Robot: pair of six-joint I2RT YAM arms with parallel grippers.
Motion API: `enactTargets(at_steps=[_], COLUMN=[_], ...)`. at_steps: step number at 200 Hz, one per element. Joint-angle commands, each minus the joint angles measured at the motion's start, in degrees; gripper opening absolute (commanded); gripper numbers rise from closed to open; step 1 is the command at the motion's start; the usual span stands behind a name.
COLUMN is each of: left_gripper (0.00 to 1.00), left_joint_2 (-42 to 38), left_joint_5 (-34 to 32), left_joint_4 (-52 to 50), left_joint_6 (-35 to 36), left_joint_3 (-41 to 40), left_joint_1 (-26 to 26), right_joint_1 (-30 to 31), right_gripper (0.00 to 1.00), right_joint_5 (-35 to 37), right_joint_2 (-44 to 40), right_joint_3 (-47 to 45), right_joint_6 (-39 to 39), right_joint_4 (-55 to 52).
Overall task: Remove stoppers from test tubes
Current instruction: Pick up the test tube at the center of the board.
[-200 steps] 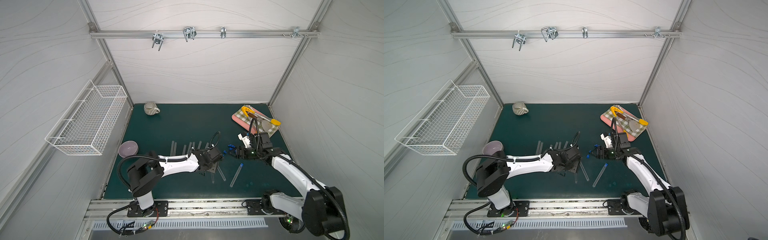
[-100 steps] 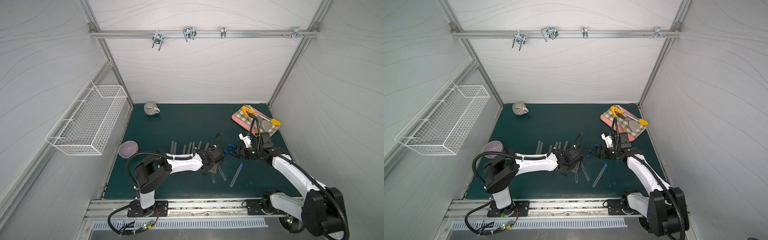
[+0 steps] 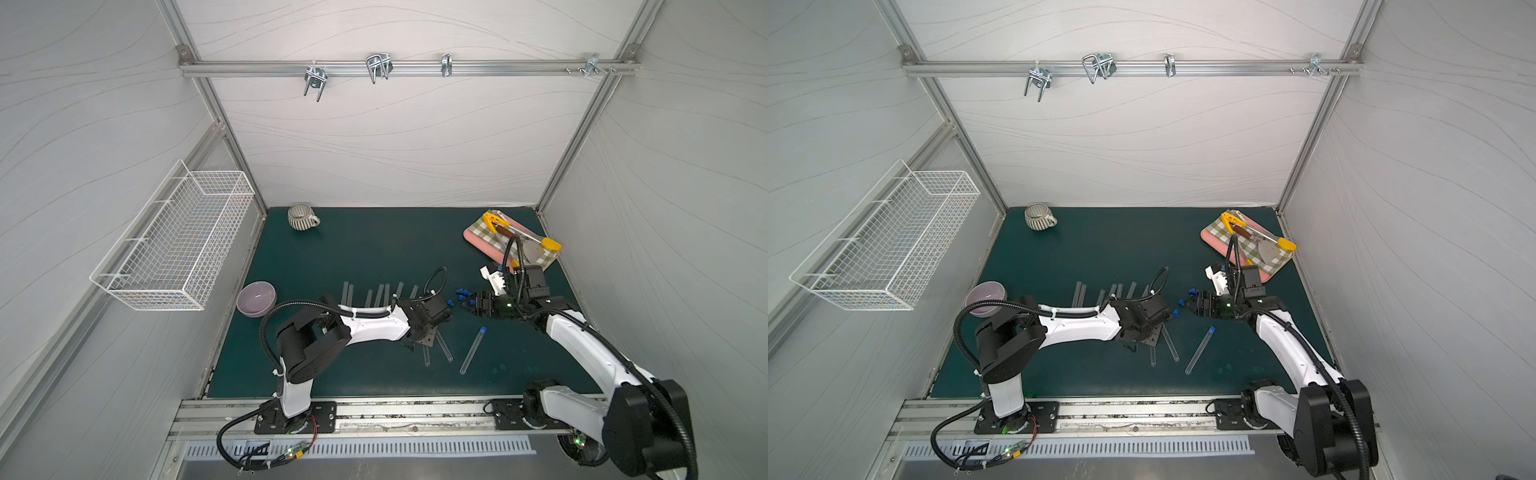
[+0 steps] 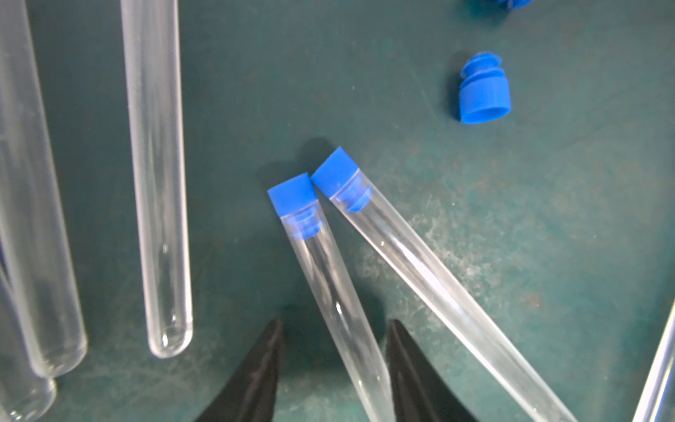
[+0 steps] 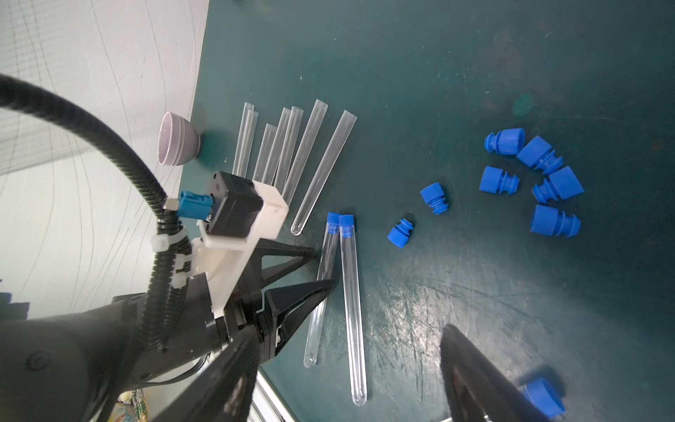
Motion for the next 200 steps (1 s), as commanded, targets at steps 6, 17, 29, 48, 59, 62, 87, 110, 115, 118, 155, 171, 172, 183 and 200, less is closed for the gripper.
enactTargets(at_steps=[6, 17, 29, 48, 59, 62, 87, 110, 115, 118, 155, 171, 172, 183, 200], left_gripper=[0.44, 0.43, 0.42, 0.41, 0.40, 0.39, 0.35, 0.30, 0.29, 0.28, 0.23, 0.21, 0.21, 0.19, 0.15], left_joint_2=[0.3, 0.3, 0.5, 1.1, 1.1, 1.1, 1.6, 2.5, 2.7, 2.7, 2.5, 1.8, 1.8, 1.1, -0.5], left_joint_5=[-0.2, -0.2, 0.1, 0.5, 0.8, 0.9, 1.3, 1.5, 1.5, 1.6, 1.4, 1.1, 1.0, 0.8, 0.9], left_joint_4=[-1.8, -2.3, -2.9, -4.1, -4.3, -4.4, -5.2, -6.4, -6.7, -6.9, -8.1, -8.6, -8.6, -8.8, -8.9], left_joint_6=[-0.9, -0.6, -0.1, 0.5, 0.9, 0.9, 1.7, 3.0, 3.2, 3.3, 4.4, 4.8, 4.8, 5.0, 5.2], left_joint_3=[1.3, 1.2, 1.6, 2.2, 2.2, 2.1, 2.4, 3.4, 3.7, 3.8, 4.1, 3.8, 3.8, 3.4, 2.6], left_joint_1=[0.6, 0.7, 0.8, 0.9, 0.8, 0.8, 0.8, 0.8, 0.8, 0.8, 0.8, 0.8, 0.8, 0.9, 1.1], right_joint_1=[-0.7, -0.7, -0.8, -1.0, -1.0, -1.1, -1.1, -1.3, -1.4, -1.3, -1.4, -1.5, -1.5, -1.5, -1.6], right_gripper=[0.78, 0.78, 0.78, 0.78, 0.78, 0.78, 0.78, 0.78, 0.78, 0.78, 0.78, 0.78, 0.78, 0.78, 0.78], right_joint_5=[-1.3, -1.4, -1.4, -1.5, -1.6, -1.6, -1.6, -1.6, -1.6, -1.6, -1.6, -1.7, -1.7, -1.7, -1.8], right_joint_2=[-1.2, -1.4, -1.4, -1.5, -1.5, -1.6, -1.9, -2.0, -2.0, -2.0, -2.0, -1.8, -1.8, -1.7, -1.5], right_joint_3=[-0.7, -0.7, -0.6, -0.6, -0.6, -0.7, -0.6, -0.7, -0.6, -0.7, -0.5, -0.6, -0.6, -0.5, -0.5], right_joint_6=[-1.6, -1.6, -1.6, -1.6, -1.5, -1.5, -1.6, -1.6, -1.6, -1.7, -1.6, -1.6, -1.6, -1.7, -1.7], right_joint_4=[-0.4, -0.4, -0.4, -0.4, -0.5, -0.5, -0.5, -0.6, -0.6, -0.6, -0.7, -0.7, -0.7, -0.6, -0.6])
